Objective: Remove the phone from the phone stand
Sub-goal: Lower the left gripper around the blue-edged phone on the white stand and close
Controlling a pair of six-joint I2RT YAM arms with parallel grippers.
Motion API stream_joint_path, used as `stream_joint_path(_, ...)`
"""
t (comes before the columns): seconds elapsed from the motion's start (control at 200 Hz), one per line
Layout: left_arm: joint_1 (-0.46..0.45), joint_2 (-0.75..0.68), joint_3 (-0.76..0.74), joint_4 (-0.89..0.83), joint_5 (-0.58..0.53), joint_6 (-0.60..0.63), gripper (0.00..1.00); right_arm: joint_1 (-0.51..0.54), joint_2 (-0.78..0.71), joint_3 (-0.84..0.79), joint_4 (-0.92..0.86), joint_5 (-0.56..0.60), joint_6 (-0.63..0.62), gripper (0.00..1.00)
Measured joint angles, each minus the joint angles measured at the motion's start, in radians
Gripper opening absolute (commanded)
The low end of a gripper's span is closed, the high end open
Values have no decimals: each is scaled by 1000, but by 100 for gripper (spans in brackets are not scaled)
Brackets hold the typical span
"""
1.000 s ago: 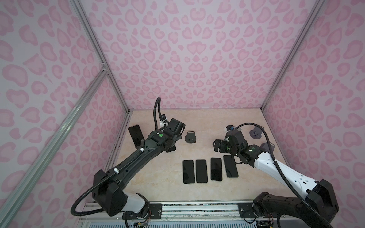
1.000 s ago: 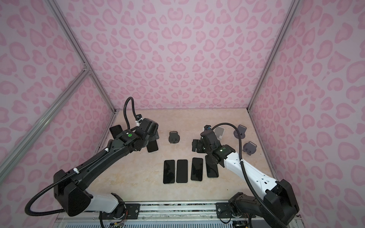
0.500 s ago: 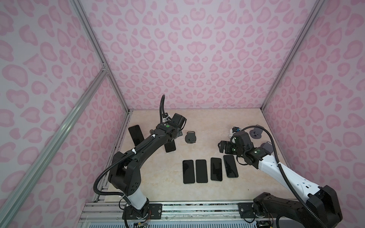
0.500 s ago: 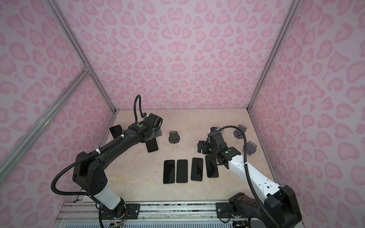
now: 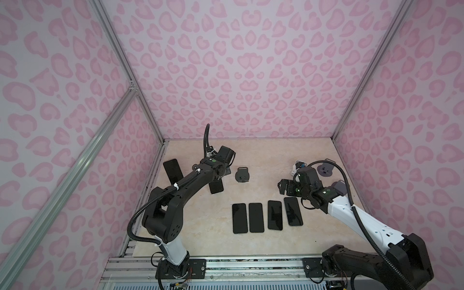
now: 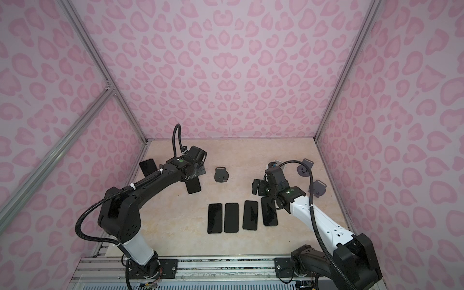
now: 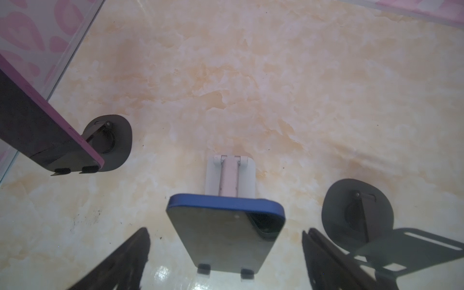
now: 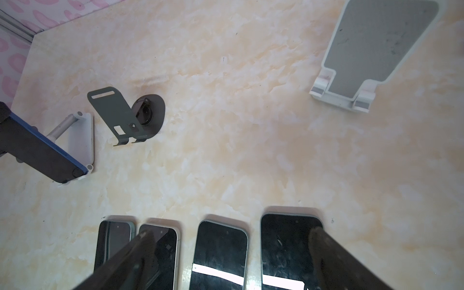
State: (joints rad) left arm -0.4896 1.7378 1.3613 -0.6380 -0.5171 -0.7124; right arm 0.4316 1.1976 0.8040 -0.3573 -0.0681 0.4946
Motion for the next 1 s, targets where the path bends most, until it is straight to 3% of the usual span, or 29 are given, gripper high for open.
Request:
stream_joint_path(0.54, 31, 41, -7, 97, 45, 85, 100, -6, 13, -3, 13, -3, 18, 98)
stream_joint_path(1.0, 51, 49, -62, 146, 45, 123, 83, -7, 48, 6, 15, -14, 19, 98)
